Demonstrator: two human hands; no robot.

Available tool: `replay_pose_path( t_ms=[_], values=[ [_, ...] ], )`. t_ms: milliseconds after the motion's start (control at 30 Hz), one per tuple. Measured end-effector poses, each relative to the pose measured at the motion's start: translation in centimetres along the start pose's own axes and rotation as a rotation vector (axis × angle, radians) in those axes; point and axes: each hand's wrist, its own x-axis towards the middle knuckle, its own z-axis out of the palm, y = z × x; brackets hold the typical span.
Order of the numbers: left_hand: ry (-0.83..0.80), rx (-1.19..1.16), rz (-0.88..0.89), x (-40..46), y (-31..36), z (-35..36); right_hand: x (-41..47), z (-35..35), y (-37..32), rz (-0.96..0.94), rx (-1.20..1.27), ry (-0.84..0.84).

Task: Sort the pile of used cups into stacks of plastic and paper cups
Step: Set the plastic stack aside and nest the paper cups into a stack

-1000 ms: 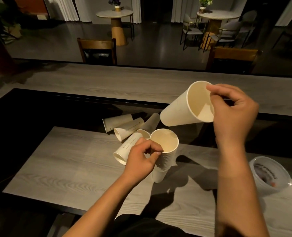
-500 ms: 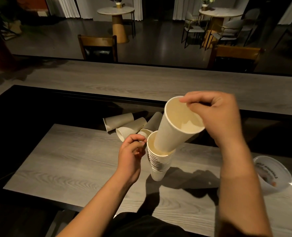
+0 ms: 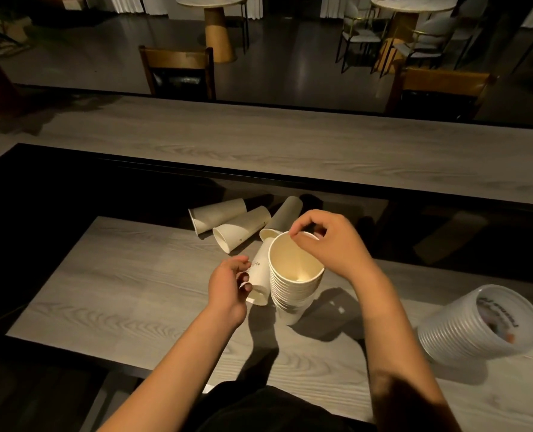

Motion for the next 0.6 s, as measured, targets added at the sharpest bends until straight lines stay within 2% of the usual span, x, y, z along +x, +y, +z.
replay_pose_path(
  t_ms=[100, 200, 333, 467, 600],
  values=[
    [0.148, 0.088, -0.164, 1.4, -0.8, -0.5, 0.5, -0.6, 0.9, -0.006, 0.116, 0.035],
    [0.217, 0.12, -0.285, 2.2, -1.4, -0.8, 1.5, -1.0, 2.6, 0.011, 0.205, 0.083],
    [0.063, 0.173, -0.463, 3.0, -1.5, -0.7, 3.2, 0.1, 5.9, 0.149, 0.26, 0.078],
    [-0.006, 0.174, -0.469, 4.6, -1.3, -0.1, 5.3, 2.0, 9.7, 0.287, 0.232, 0.008],
    [0.086, 0.21, -0.388, 6.8, -1.3, -0.3, 7.6, 4.2, 13.0, 0.378, 0.09, -0.119]
  ],
)
